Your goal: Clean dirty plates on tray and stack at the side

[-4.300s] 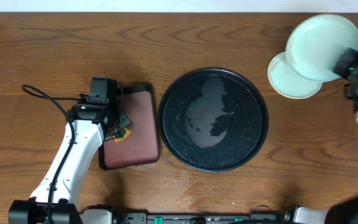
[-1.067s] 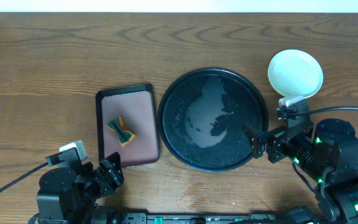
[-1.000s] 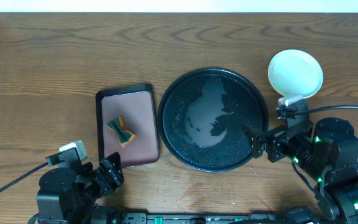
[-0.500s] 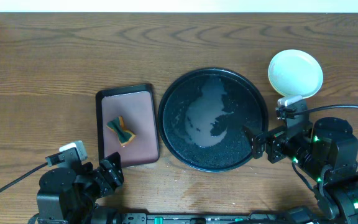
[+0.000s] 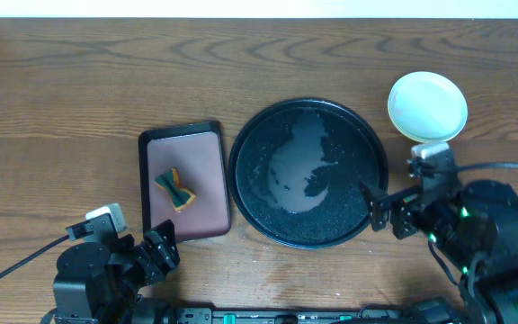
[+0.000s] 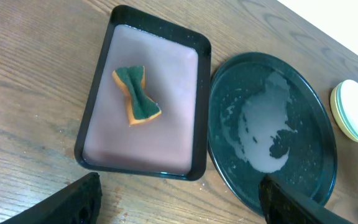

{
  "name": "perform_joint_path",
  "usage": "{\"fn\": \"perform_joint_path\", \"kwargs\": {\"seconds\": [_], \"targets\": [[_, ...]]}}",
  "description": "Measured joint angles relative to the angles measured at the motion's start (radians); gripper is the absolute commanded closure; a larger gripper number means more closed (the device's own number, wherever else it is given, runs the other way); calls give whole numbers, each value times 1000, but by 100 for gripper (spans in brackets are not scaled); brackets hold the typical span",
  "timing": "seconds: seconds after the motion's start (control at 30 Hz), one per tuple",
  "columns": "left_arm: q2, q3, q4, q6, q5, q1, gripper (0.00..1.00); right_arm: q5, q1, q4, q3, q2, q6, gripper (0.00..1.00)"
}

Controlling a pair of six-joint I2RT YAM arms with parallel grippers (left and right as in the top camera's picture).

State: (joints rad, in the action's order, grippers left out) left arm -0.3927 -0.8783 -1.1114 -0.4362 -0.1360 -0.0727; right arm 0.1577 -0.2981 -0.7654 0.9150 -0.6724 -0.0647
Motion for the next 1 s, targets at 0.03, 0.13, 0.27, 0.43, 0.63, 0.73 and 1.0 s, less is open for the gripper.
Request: {"fn": "perform_joint_path", "kwargs": {"seconds": [0.03, 0.13, 0.27, 0.43, 0.63, 0.73, 1.0], "targets": [[0, 0, 0, 0, 0, 0, 19, -3, 0, 14, -20, 24, 2, 1], [-1, 0, 0, 0, 0, 0, 19, -16, 0, 86, -113, 98, 5, 1], [-3, 2, 0, 0, 0, 0, 18, -16, 13, 290, -311, 216, 9, 1], [-4, 3, 0, 0, 0, 0, 18, 32, 58, 623, -600, 364, 17, 1], [-4, 3, 0, 0, 0, 0, 18, 99, 87, 941, -856, 491, 17, 1], [-4, 3, 0, 0, 0, 0, 18, 114, 93, 955, -909, 541, 17, 1], [-4, 3, 0, 0, 0, 0, 18, 127, 193, 928, -908, 653, 24, 1]]}}
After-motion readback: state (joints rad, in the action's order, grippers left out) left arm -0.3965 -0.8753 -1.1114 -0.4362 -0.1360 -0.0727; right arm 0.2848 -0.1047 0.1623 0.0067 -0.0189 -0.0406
